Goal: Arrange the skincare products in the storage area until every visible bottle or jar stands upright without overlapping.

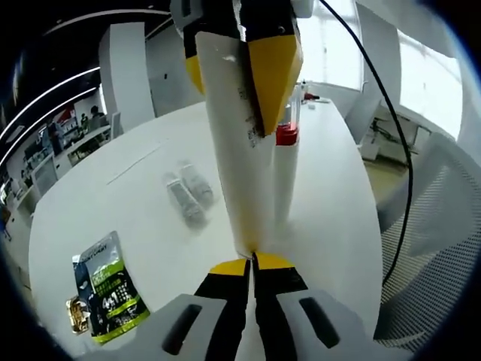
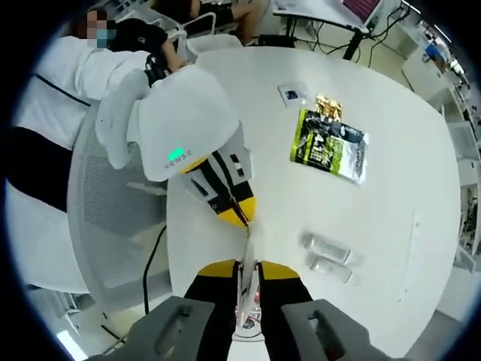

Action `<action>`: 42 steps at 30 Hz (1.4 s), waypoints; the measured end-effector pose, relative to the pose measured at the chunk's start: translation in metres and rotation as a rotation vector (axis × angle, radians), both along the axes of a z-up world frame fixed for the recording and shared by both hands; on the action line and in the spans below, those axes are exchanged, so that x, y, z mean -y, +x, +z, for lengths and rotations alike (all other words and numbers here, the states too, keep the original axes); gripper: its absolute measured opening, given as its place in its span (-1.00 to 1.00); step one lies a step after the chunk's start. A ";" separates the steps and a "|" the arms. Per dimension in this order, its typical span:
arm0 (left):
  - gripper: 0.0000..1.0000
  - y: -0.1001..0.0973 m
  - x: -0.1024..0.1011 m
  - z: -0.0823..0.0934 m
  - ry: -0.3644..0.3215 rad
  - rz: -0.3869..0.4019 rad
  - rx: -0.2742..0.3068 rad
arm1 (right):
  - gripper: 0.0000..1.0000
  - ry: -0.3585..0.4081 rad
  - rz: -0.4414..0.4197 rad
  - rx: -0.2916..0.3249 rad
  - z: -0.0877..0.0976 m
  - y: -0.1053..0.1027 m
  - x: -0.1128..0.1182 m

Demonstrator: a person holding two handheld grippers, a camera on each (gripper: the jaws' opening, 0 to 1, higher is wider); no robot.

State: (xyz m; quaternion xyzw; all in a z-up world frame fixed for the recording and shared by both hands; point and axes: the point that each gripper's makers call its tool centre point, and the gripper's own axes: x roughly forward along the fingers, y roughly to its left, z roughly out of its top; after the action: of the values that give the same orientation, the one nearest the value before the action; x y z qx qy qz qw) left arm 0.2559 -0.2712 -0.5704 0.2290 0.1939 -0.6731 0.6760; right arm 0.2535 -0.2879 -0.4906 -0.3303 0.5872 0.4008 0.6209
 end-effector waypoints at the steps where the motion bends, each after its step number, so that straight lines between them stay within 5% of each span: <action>1: -0.95 0.000 -0.001 -0.001 0.005 -0.001 0.002 | -0.96 -0.003 0.001 0.000 0.000 -0.003 -0.001; 11: -0.94 -0.002 -0.003 -0.004 0.019 -0.005 0.002 | -0.69 0.008 0.000 0.041 0.004 -0.007 -0.004; 28: -0.81 0.020 -0.015 0.014 -0.013 0.071 -0.008 | 0.19 0.049 -0.102 0.137 0.007 -0.018 0.015; 33: -0.59 0.037 -0.026 0.016 0.001 0.115 0.060 | 0.34 0.066 -0.158 0.174 0.009 -0.020 0.023; 42: -0.28 0.056 -0.044 0.019 0.032 0.167 0.088 | 0.58 0.157 -0.267 0.270 0.017 -0.022 0.027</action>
State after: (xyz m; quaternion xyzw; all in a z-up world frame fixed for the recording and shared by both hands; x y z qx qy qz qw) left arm 0.3120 -0.2267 -0.5517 0.2521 0.1932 -0.6007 0.7337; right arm 0.2310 -0.3152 -0.4739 -0.2507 0.5043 0.3116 0.7653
